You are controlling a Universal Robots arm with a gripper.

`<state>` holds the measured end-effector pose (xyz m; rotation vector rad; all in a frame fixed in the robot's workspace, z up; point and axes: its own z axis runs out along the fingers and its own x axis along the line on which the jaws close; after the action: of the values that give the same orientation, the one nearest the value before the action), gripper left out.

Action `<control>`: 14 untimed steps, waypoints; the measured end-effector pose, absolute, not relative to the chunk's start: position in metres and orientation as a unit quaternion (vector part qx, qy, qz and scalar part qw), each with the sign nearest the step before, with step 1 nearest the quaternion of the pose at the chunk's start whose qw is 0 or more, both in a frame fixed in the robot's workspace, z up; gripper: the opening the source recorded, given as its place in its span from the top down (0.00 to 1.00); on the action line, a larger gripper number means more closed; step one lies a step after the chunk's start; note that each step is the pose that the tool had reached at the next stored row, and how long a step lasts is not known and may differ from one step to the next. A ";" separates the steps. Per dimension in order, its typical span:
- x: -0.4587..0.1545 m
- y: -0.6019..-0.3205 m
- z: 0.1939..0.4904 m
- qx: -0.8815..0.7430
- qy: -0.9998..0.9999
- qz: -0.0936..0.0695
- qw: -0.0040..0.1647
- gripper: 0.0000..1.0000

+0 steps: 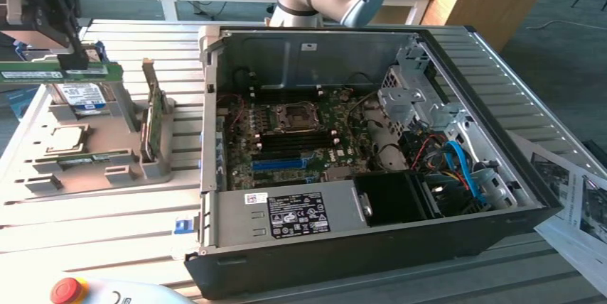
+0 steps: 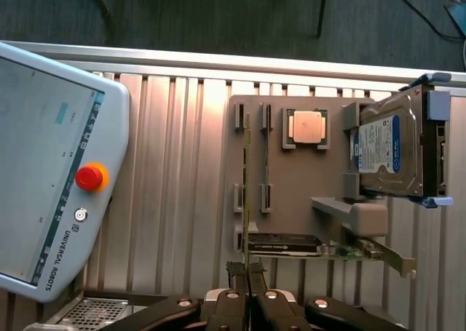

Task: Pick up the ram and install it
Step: 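Pick up the ram and move it above insertion slot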

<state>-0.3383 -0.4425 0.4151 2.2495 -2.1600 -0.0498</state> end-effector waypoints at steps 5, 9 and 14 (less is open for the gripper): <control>-0.324 -0.443 0.415 0.721 -0.692 -0.016 0.011 0.88; -0.313 -0.443 0.415 0.721 -0.692 -0.016 0.011 0.88; -0.299 -0.443 0.415 0.721 -0.692 -0.016 0.011 0.88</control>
<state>-0.2991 -0.4433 0.4151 2.2494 -2.1599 -0.0499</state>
